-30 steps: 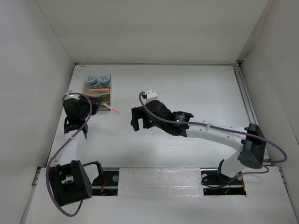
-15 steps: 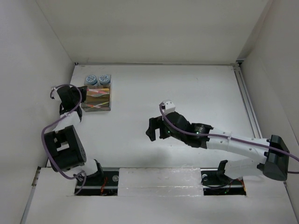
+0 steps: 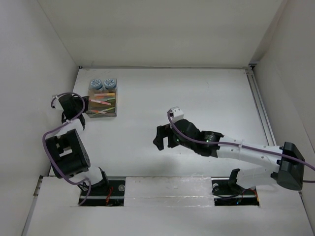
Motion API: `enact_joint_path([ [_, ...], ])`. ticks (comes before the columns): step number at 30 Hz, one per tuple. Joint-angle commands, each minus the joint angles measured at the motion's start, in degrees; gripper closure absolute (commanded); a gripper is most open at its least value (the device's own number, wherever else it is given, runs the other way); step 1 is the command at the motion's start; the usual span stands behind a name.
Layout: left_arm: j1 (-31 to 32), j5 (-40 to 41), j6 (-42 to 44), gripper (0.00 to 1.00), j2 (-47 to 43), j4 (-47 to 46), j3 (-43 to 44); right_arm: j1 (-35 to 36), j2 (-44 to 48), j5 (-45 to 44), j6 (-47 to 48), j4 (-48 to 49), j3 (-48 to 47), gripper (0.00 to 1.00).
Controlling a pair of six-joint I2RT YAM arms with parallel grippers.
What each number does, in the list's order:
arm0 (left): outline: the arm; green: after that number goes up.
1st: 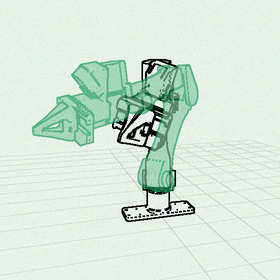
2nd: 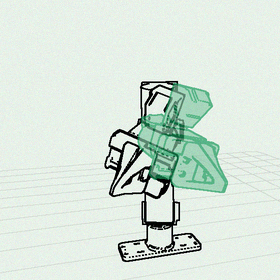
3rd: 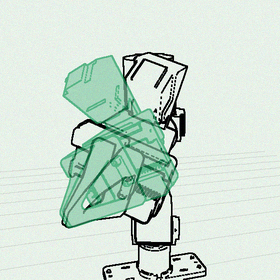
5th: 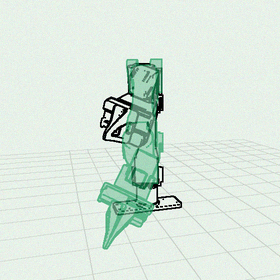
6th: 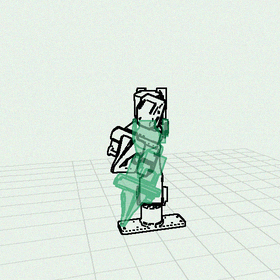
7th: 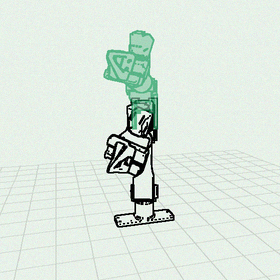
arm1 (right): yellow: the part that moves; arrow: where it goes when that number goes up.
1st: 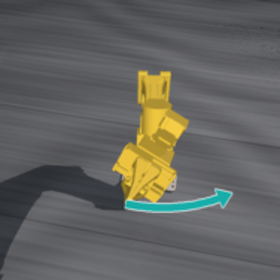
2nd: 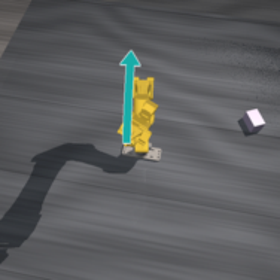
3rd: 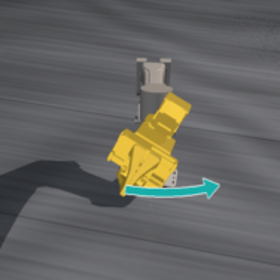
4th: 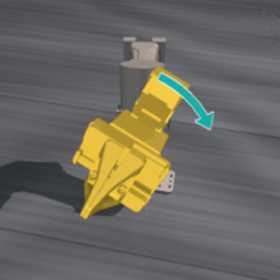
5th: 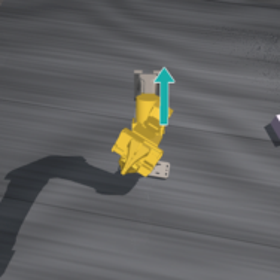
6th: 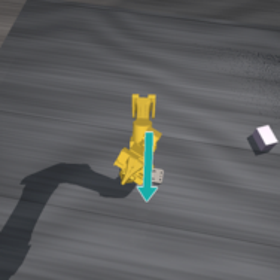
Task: Sort the stationery into containers
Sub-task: Place the pen in the storage box.
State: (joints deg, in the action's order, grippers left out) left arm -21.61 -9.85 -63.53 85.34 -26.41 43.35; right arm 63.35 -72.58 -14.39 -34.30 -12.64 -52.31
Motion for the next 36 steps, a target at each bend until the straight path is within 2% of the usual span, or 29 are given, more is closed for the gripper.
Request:
enact_joint_path([
  [1, 0.95, 1.67, 1.74, 1.0, -0.61, -1.19, 0.5, -0.16, 0.86, 1.03, 0.12, 3.86, 1.16, 0.01],
  [6, 1.48, 3.61, 1.21, 1.0, -1.93, -3.55, -2.13, -0.16, 3.14, 0.51, -0.41, 3.25, 1.78, 0.01],
  [10, 1.48, 5.8, 1.74, 1.0, -1.93, -0.4, -1.52, -0.16, 3.85, -0.02, -0.41, 3.24, 2.39, 0.01],
  [13, 1.48, 7.29, 0.25, 1.0, -1.93, -1.62, -3.27, -0.16, 4.46, -0.02, -0.41, 3.24, 2.39, 0.01],
  [21, 1.48, 6.68, 0.25, 0.99, 0.7, -1.62, -2.66, -0.16, 4.46, -0.02, -0.41, 3.24, 2.92, 0.01],
  [25, 1.48, 7.39, 0.25, 0.88, 0.7, -1.62, -2.66, -0.16, 3.85, -0.02, -0.41, 3.24, 2.92, 0.01],
  [28, 1.48, 7.39, 0.25, 0.85, 0.7, -1.62, -2.66, -0.16, 3.32, -0.02, -0.41, 3.24, 2.92, 0.01],
  [32, 1.48, 6.25, 0.25, 0.76, 1.23, -2.33, -2.66, -0.16, 3.32, -0.02, -0.41, 3.24, 2.92, 0.01],
  [36, 1.48, 5.19, 0.25, 0.61, 1.23, -3.55, -2.66, -0.16, 3.32, -0.02, -0.41, 3.24, 3.44, 0.01],
])
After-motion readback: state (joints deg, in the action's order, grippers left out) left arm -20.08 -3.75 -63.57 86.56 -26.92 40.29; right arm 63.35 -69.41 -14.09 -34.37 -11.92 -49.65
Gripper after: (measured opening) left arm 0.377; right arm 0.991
